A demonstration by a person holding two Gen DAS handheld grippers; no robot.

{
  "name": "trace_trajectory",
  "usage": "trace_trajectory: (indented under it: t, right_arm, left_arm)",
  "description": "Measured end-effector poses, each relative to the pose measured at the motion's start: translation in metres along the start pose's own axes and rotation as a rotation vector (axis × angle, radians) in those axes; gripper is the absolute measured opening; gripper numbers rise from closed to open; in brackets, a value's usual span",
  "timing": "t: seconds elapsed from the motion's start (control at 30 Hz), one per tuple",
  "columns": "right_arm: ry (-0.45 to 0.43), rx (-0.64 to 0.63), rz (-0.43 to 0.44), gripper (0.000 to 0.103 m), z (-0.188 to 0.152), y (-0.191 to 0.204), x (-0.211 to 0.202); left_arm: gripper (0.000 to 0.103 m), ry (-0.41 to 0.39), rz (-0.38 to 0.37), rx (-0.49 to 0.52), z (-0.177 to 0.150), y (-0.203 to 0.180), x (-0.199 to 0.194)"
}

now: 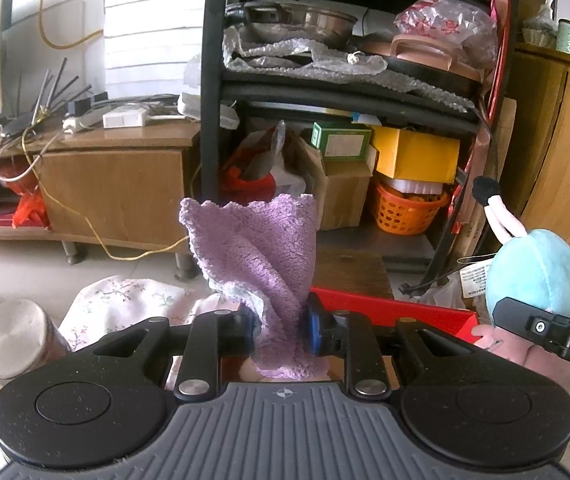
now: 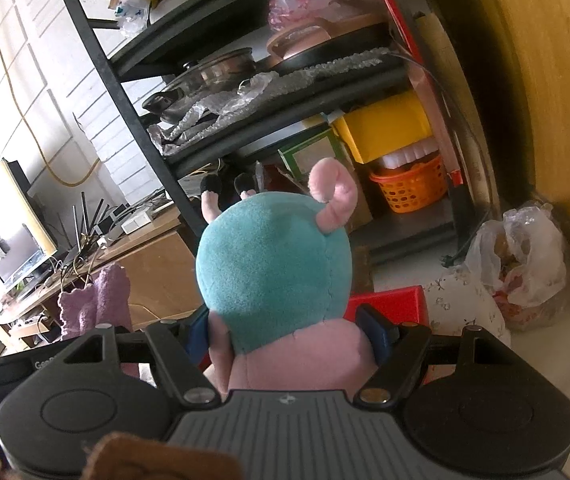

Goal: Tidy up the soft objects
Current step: 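Open the left tool over the red box dropping the towel while the right tool releases Peppa Pig there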

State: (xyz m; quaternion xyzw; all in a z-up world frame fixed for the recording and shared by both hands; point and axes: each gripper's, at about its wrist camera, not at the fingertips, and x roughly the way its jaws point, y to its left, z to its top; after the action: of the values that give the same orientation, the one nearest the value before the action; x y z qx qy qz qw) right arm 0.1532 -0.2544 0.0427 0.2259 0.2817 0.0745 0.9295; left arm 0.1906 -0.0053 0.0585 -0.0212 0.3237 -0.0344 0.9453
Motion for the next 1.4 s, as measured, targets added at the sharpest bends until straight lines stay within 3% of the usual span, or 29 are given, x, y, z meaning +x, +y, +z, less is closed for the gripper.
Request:
trace_trajectory:
  t: [0.33, 0.4, 0.47, 0.57, 0.77, 1.4]
  right_arm:
    - [0.025, 0.004, -0.032, 0.046, -0.001, -0.01, 0.018]
    - [0.036, -0.002, -0.031, 0.048, -0.001, -0.01, 0.021]
    - [0.035, -0.004, -0.036, 0.05, -0.003, -0.009, 0.023]
    - [0.031, 0.003, -0.042, 0.055, -0.002, -0.009, 0.022]
    - [0.003, 0.016, -0.027, 0.057, 0.001, -0.01, 0.016]
    - [0.031, -0.023, -0.003, 0.06, -0.007, 0.007, 0.009]
  left_arm:
    - [0.032, 0.015, 0.015, 0.011, -0.001, -0.003, 0.016]
    - [0.044, 0.014, 0.02, 0.008, -0.001, -0.004, 0.016]
    - [0.064, 0.011, 0.027, 0.018, -0.002, -0.005, 0.017]
    - [0.071, 0.001, 0.044, 0.05, -0.003, -0.009, 0.016]
    - [0.074, -0.002, 0.047, 0.057, -0.003, -0.009, 0.014]
    - [0.081, 0.011, 0.061, 0.094, -0.01, -0.003, 0.005]
